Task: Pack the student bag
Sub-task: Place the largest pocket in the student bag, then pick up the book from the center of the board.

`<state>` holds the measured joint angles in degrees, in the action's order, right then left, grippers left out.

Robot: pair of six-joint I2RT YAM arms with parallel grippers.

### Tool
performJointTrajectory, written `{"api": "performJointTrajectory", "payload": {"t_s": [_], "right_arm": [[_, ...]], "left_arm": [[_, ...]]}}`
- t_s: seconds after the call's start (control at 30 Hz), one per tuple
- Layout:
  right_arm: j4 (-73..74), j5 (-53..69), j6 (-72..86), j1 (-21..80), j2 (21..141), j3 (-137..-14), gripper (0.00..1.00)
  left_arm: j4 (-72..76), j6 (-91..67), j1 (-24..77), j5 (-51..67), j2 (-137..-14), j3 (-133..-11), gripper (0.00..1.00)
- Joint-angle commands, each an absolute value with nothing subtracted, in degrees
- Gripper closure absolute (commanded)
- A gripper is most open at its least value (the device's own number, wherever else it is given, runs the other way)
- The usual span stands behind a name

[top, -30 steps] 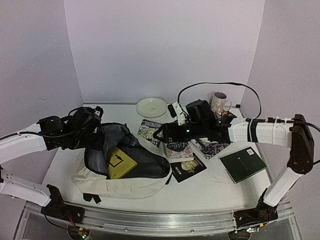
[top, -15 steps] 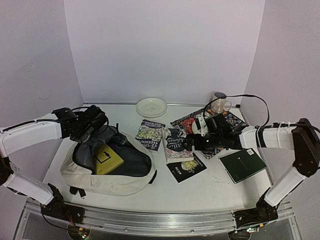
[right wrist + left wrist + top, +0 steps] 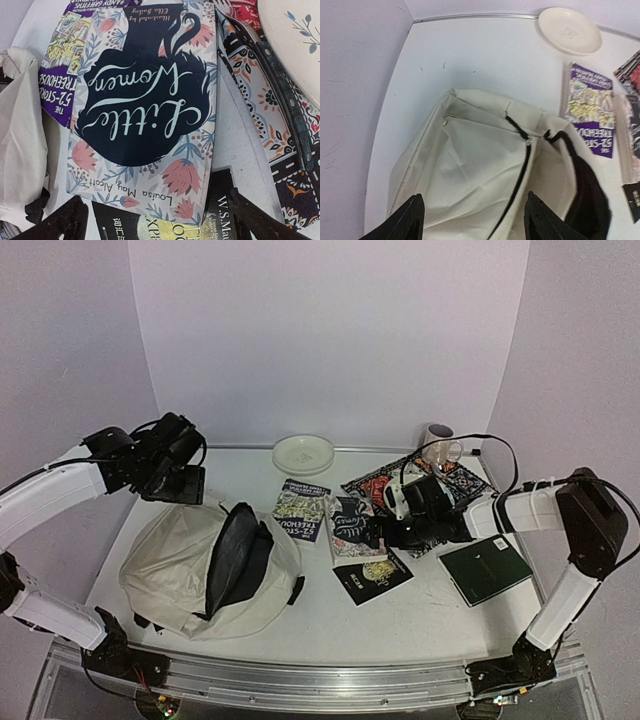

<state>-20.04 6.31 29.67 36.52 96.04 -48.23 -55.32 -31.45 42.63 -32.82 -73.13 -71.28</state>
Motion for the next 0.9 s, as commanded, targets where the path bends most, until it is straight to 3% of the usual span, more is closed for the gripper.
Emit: {"api": "performJointTrajectory", "payload": {"t_s": [0.0, 0.4, 0.87], "right_arm": [[-21.54, 7.39, 28.05, 35.39, 97.85, -49.41, 0.03], [-22.68, 11.48, 27.50, 33.43, 102.42, -51.64, 0.13], [-23.57, 16.56, 28.26, 33.07, 105.09, -51.83, 0.23]], "left_arm": [[-50.76, -34.52, 42.45, -24.51, -69.85, -76.38, 0.26], [-31.22, -38.39, 43.27, -3.31, -77.99, -74.32, 0.22], [-23.56, -40.52, 52.57, -4.41, -98.21, -81.19, 0.27]]}}
